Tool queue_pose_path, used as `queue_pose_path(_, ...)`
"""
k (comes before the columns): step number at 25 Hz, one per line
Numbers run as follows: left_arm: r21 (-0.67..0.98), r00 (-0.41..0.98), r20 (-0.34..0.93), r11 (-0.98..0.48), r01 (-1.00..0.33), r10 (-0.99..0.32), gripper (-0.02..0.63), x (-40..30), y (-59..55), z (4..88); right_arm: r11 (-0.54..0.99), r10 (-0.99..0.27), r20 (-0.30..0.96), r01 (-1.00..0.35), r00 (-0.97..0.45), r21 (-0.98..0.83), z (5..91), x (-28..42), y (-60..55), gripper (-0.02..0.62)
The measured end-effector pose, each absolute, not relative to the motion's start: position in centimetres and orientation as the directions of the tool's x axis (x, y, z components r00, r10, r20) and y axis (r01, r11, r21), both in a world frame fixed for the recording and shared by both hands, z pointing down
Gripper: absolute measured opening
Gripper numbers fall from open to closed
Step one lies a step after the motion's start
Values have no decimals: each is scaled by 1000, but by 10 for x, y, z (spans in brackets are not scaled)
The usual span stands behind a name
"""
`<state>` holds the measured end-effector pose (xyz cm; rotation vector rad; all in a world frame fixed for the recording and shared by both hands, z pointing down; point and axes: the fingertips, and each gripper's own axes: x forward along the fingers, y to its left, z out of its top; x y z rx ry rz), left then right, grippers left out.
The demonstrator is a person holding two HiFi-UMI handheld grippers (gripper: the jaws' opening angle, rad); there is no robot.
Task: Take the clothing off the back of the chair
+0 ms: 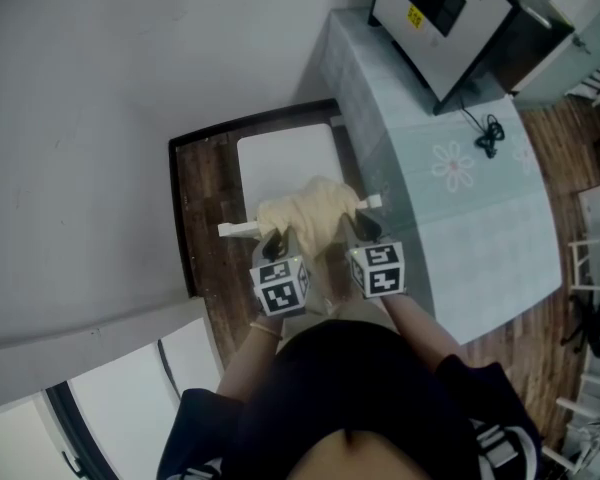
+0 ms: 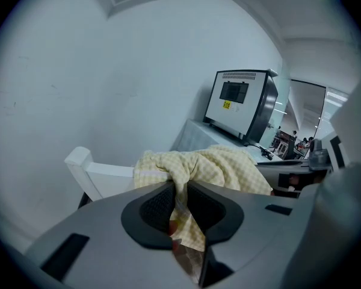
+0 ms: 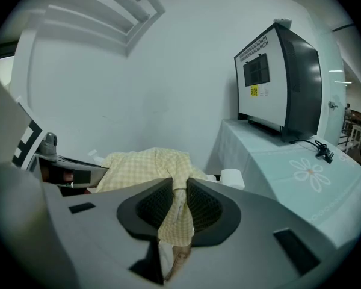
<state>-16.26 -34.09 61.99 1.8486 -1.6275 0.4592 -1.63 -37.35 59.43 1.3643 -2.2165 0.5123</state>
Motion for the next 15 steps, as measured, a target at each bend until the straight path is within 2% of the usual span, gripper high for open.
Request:
queue_pose_path(5,210,184,627,-63,-976,-757,51,-161,-340,617,440,-714,581,-896,-390,-60,591,-17,-370,59)
queue_pose_path(15,207,194,602,-83,-975,-775,43,-162,-333,605,481,-720,544,-875,-432,-58,577,-29,-358,40)
